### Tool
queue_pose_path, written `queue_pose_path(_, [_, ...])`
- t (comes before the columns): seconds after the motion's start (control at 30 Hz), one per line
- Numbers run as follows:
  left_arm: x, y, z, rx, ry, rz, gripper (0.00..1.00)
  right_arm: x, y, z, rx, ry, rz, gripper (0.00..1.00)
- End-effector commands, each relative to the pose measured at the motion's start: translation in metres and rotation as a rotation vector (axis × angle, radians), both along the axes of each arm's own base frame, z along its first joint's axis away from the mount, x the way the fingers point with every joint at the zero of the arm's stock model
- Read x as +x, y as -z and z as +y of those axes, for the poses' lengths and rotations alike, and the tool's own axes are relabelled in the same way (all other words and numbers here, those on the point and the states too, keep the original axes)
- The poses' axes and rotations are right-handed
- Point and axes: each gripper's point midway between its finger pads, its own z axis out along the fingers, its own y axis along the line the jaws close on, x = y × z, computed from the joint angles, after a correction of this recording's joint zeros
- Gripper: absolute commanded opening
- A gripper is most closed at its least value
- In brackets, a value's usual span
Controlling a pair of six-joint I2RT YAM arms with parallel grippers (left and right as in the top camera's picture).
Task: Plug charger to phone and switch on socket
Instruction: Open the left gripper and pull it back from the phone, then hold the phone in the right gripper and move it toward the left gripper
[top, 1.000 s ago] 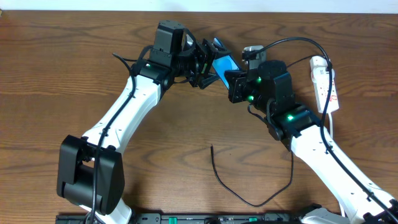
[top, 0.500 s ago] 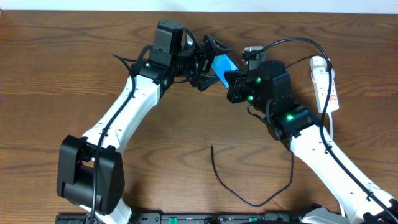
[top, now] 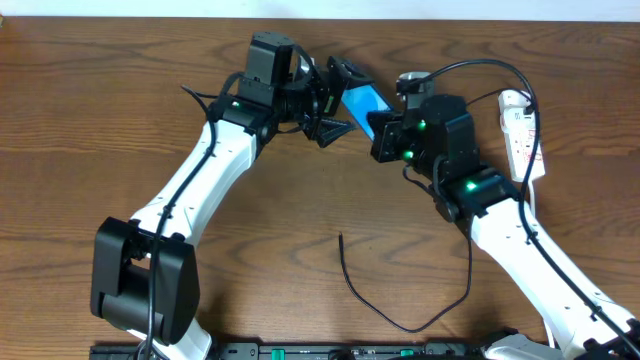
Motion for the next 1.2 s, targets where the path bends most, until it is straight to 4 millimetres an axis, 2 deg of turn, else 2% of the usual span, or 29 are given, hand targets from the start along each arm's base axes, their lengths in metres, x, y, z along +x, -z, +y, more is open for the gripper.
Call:
queue_pose_path(0.0, [-0.001,-0.035,0.006,-0.054,0.033,-0.074,0.95,0.010,-0.013,-0.011,0.007,0.039,-0.033,0.01])
queue_pose_path(0.3, [0.002,-0.052,0.027,-0.138,0.080,-0.100,0.96,0.020,-0.013,-0.033,0.112,0.157,0.031,0.01])
queue_pose_path(0.67, [0.013,-0.075,0.068,-0.220,0.105,-0.190,0.96,0.017,-0.014,-0.029,0.401,0.275,0.214,0.01])
queue_pose_path(0.87, [0.017,-0.078,0.088,-0.231,0.088,-0.203,0.96,0.017,-0.014,-0.028,0.577,0.380,0.329,0.01])
queue_pose_path(1.17, [0.023,-0.083,0.093,-0.226,0.080,-0.259,0.96,0.018,-0.018,-0.027,0.820,0.517,0.471,0.01])
